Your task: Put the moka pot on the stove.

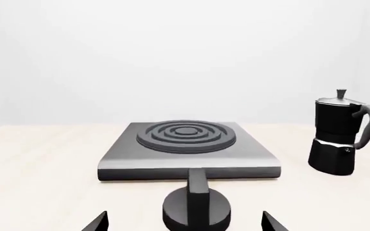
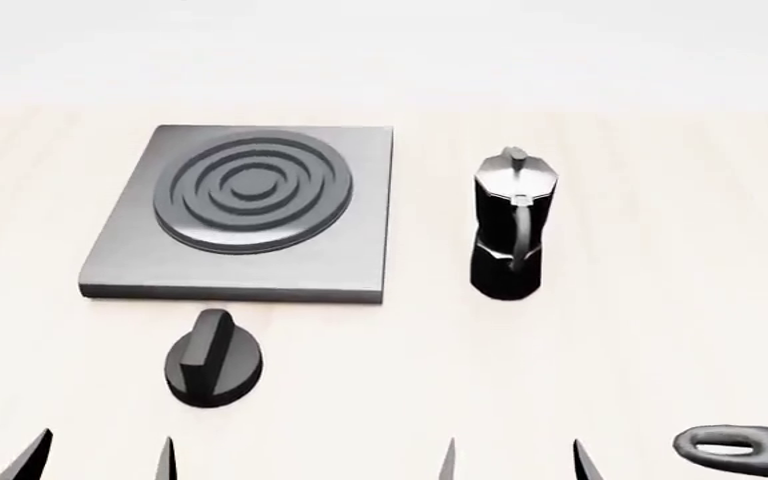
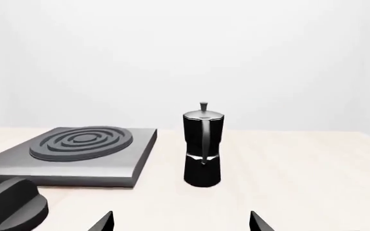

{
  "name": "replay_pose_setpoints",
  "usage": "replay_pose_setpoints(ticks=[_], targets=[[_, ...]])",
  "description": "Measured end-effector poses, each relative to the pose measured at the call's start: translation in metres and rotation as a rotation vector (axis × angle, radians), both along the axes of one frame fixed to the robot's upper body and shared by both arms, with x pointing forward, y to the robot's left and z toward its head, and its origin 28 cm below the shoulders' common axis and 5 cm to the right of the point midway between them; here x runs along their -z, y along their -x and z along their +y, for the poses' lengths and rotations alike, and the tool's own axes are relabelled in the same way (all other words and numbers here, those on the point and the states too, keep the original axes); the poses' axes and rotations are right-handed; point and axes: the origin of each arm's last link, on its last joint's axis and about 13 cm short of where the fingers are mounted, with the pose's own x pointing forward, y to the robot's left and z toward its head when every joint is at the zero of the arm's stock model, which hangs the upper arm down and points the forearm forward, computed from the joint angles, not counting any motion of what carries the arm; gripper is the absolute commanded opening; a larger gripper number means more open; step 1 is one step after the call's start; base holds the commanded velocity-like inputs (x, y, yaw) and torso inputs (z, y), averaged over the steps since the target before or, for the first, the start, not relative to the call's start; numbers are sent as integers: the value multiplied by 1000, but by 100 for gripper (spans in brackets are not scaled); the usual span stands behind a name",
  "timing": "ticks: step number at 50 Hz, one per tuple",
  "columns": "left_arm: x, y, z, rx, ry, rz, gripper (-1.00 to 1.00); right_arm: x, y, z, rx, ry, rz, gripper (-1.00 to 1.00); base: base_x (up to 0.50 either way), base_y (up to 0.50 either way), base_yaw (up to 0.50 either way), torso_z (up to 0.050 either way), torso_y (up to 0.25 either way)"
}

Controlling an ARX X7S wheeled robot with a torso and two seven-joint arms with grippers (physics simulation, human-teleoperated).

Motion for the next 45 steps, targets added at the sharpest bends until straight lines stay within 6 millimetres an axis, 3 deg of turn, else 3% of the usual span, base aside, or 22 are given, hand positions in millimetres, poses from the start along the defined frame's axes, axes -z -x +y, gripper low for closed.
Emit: replay_pose_setpoints(ticks=[45], targets=[[0, 0, 0, 2, -1, 0, 100, -1, 0, 0, -2, 5, -2, 100, 215, 17, 0, 0, 0]])
